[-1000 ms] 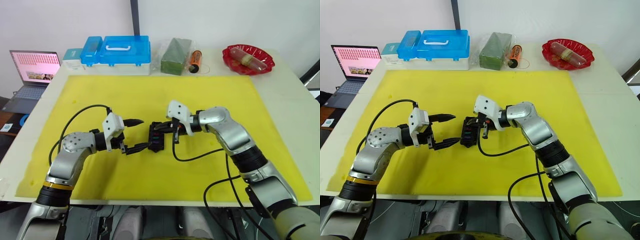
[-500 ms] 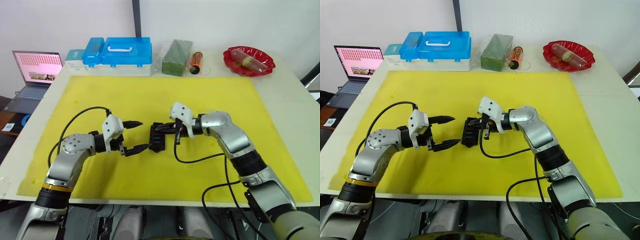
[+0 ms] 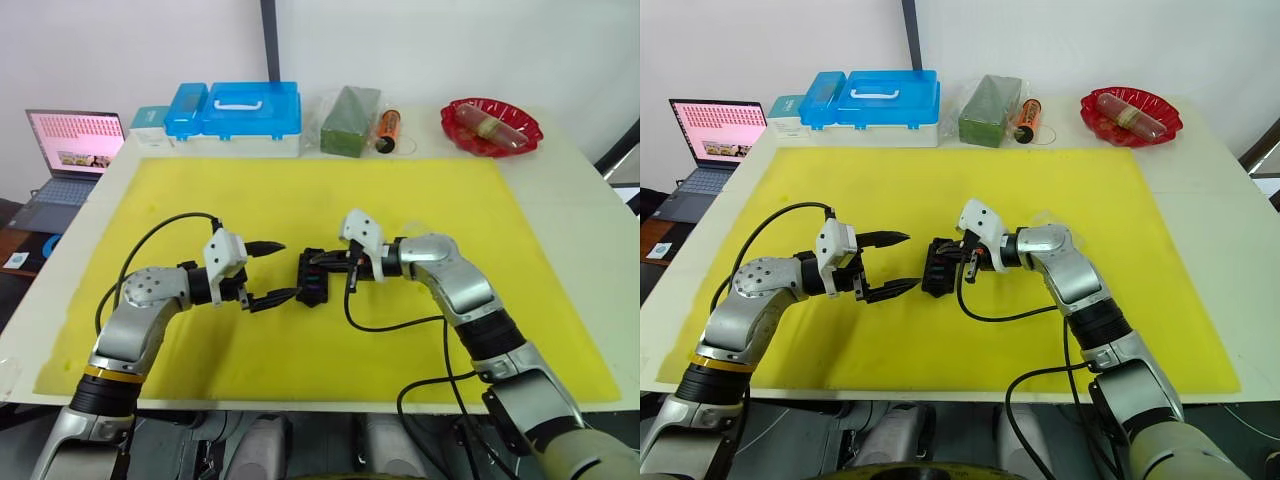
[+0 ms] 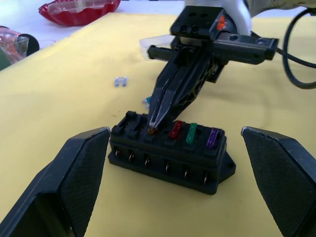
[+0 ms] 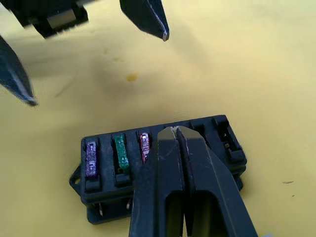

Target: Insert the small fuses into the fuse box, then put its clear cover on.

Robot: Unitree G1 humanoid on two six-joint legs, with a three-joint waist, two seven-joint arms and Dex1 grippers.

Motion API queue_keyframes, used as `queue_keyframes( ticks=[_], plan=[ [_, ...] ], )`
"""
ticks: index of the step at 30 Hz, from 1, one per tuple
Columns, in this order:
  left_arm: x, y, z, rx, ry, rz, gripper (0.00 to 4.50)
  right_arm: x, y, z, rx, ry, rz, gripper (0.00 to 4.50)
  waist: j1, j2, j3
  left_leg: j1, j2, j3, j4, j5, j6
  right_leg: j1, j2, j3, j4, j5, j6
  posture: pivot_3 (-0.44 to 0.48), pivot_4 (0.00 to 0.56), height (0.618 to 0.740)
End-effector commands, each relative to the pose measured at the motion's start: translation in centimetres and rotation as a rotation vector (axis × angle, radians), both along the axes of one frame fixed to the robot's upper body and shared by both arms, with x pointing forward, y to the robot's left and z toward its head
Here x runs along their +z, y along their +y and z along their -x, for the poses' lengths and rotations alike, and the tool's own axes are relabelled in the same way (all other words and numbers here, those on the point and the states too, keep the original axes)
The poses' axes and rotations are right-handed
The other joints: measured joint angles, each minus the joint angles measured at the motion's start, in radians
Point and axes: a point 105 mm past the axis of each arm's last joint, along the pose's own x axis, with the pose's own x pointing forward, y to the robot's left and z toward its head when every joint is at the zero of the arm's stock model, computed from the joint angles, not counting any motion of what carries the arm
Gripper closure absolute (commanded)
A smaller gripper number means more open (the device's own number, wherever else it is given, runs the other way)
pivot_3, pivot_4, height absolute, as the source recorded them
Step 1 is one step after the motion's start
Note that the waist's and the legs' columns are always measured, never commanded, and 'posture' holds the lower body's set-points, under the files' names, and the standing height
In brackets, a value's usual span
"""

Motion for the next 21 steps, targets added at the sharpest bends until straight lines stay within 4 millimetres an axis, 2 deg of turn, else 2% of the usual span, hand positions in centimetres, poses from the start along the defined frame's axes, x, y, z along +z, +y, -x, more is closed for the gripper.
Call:
queue_keyframes(
  ticks=[1, 3, 6, 9, 12, 13, 15, 16, 21],
  plan=[
    [1.6, 0.5, -0.3, 0.016, -0.072, 0.013, 0.0, 2.1, 0.5, 0.6, 0.006, -0.027, -0.082, 4.47, 0.0, 0.0, 0.001, -0.001, 0.0, 0.0, 0.0, 0.0, 0.0, -0.001, 0.0, 0.0, 0.0, 0.0, 0.0, 0.0, 0.15, 0.74],
    [2.1, 0.8, -0.4, 0.027, -0.078, 0.044, 0.0, 5.0, 0.6, 1.1, 0.007, -0.062, -0.156, 4.47, 0.0, 0.001, 0.001, -0.003, 0.0, 0.0, 0.0, 0.0, 0.0, -0.003, 0.0, 0.0, 0.0, 0.0, 0.0, 0.0, 0.15, 0.74],
    [3.9, 1.3, -0.4, 0.044, -0.089, 0.115, 0.0, 7.7, 0.2, 2.4, 0.009, -0.063, -0.196, 4.47, 0.002, 0.001, 0.002, -0.014, 0.001, -0.001, 0.003, 0.0, 0.0, -0.014, 0.0, 0.0, 0.004, 0.0, 0.0, 0.0, 0.15, 0.74],
    [4.9, 1.9, -0.1, 0.038, -0.095, 0.118, 0.0, 10.0, -0.7, 3.3, -0.016, -0.054, -0.245, 4.47, 0.003, 0.001, 0.002, -0.017, 0.001, -0.002, 0.003, 0.0, -0.001, -0.017, 0.0, 0.0, 0.005, 0.001, 0.0, 0.0, 0.15, 0.74],
    [5.3, 3.1, -0.4, 0.077, -0.14, 0.054, 0.0, 11.1, -2.3, 3.3, -0.101, -0.072, -0.246, 4.47, 0.003, 0.001, 0.002, -0.017, 0.0, -0.001, 0.003, 0.0, -0.001, -0.017, -0.001, 0.0, 0.005, 0.0, 0.0, 0.0, 0.15, 0.74],
    [5.6, 4.4, -0.8, 0.122, -0.158, 0.029, 0.0, 10.7, -4.6, 2.6, -0.195, -0.131, -0.178, 4.47, 0.005, 0.001, 0.002, -0.017, 0.0, -0.001, 0.003, 0.0, -0.001, -0.017, -0.001, 0.0, 0.004, 0.0, 0.0, 0.0, 0.15, 0.74],
    [6.1, 7.5, -1.5, 0.215, -0.164, -0.015, 0.0, 10.1, -9.7, 1.7, -0.371, -0.23, -0.037, 4.08, 0.013, 0.0, 0.002, -0.017, -0.001, 0.0, 0.003, 0.0, -0.001, -0.016, -0.001, -0.002, 0.003, 0.0, -0.001, 0.0, 0.15, 0.74],
    [6.2, 8.4, -1.6, 0.242, -0.165, -0.028, 0.0, 9.9, -11.3, 1.6, -0.412, -0.261, 0.013, 3.88, 0.014, 0.0, 0.003, -0.017, -0.001, 0.0, 0.003, 0.0, -0.001, -0.014, 0.0, -0.003, 0.0, -0.001, -0.002, 0.0, 0.15, 0.74],
    [6.3, 13.7, -1.8, 0.403, -0.195, -0.08, 0.0, 8.9, -19.1, 2.5, -0.611, -0.304, 0.125, 2.13, 0.003, 0.002, 0.004, -0.018, 0.0, 0.004, 0.001, 0.0, 0.0, -0.014, -0.001, -0.002, -0.004, 0.0, 0.0, 0.0, 0.15, 0.74]
  ],
)
